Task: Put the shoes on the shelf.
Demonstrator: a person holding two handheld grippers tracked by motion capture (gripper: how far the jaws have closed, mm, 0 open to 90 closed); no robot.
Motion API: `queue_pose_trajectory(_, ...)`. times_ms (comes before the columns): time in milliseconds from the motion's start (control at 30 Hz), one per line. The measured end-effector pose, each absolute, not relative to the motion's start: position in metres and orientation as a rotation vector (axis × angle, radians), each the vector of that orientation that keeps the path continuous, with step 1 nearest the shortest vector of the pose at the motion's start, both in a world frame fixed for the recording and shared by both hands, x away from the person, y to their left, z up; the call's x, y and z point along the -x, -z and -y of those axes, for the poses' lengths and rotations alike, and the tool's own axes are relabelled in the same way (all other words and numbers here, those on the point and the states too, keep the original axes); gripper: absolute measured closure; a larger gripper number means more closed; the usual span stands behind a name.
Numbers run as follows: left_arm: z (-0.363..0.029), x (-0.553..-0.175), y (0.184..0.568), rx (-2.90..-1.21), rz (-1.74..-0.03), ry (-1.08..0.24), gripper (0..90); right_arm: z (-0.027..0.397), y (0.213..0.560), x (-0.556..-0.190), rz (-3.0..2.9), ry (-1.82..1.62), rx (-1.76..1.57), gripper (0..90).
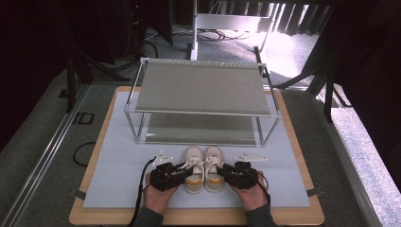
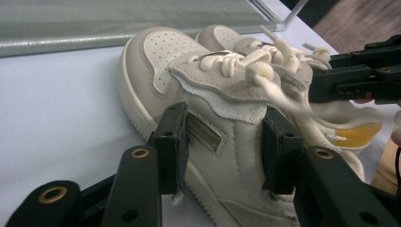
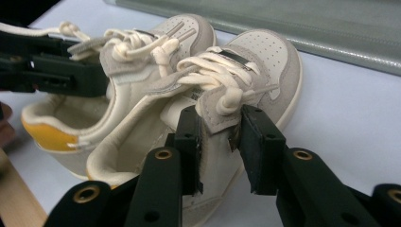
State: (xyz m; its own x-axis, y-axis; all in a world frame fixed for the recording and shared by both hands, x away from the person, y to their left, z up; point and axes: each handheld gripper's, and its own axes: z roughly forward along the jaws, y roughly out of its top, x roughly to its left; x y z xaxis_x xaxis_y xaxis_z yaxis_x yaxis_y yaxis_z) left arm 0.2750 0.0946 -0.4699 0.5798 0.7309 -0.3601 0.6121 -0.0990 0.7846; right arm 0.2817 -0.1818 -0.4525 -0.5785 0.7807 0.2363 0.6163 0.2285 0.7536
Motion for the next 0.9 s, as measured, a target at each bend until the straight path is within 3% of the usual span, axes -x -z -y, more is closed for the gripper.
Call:
queue_pose_trajectory(367,-0.089,-0.282,0.463,-1.737,-1.098,-0.151,57.4,0.188,0.447,-0.28,-2.21,-1.33,-1.343,72.3)
queue_pose_trajectory(900,-0.08,-0.32,0.459,-1.672,-1.11,-0.219,57.4,0.19,0.443,-0.316,-2.147,-1.35,-1.332,72.2)
